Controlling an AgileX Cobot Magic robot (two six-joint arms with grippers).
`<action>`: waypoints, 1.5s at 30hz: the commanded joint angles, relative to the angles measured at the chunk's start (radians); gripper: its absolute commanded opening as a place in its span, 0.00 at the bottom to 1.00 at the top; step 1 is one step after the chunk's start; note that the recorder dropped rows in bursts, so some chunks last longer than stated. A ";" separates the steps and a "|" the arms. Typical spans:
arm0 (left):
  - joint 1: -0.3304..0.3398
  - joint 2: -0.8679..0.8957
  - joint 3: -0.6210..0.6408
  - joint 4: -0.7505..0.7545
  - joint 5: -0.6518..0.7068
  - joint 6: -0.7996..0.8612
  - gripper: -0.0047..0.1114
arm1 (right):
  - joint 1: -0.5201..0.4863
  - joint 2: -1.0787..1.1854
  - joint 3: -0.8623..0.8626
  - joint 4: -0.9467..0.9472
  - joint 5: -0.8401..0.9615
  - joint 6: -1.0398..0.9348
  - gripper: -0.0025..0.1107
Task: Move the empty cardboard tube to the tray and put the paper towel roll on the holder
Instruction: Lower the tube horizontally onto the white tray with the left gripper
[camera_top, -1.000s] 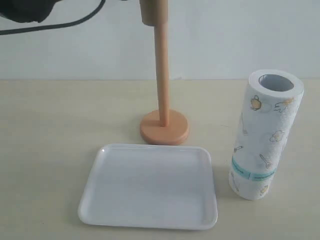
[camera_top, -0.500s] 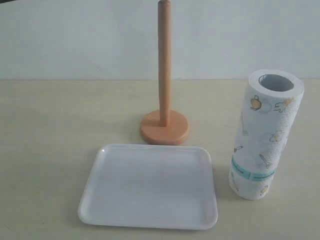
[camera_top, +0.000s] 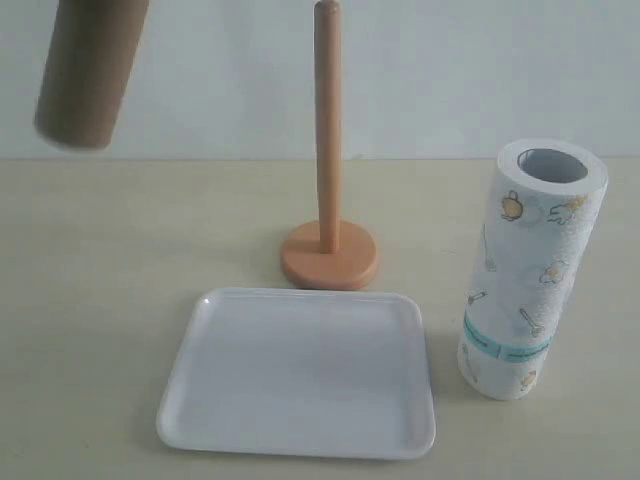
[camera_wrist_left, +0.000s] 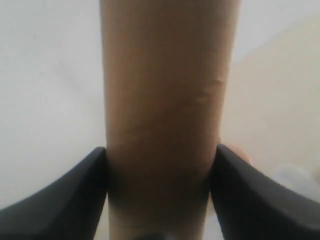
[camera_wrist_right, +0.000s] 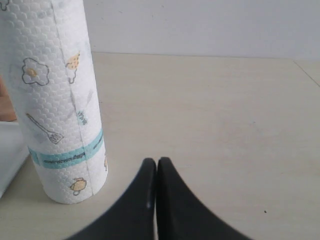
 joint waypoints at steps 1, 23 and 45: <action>-0.004 0.000 0.188 -0.192 0.296 0.327 0.08 | 0.003 -0.005 -0.001 0.000 -0.003 -0.003 0.02; -0.232 0.642 -0.057 0.094 0.297 0.642 0.08 | 0.003 -0.005 -0.001 0.000 -0.003 -0.003 0.02; -0.233 0.764 -0.057 -0.067 0.216 0.544 0.08 | 0.003 -0.005 -0.001 0.000 -0.003 -0.003 0.02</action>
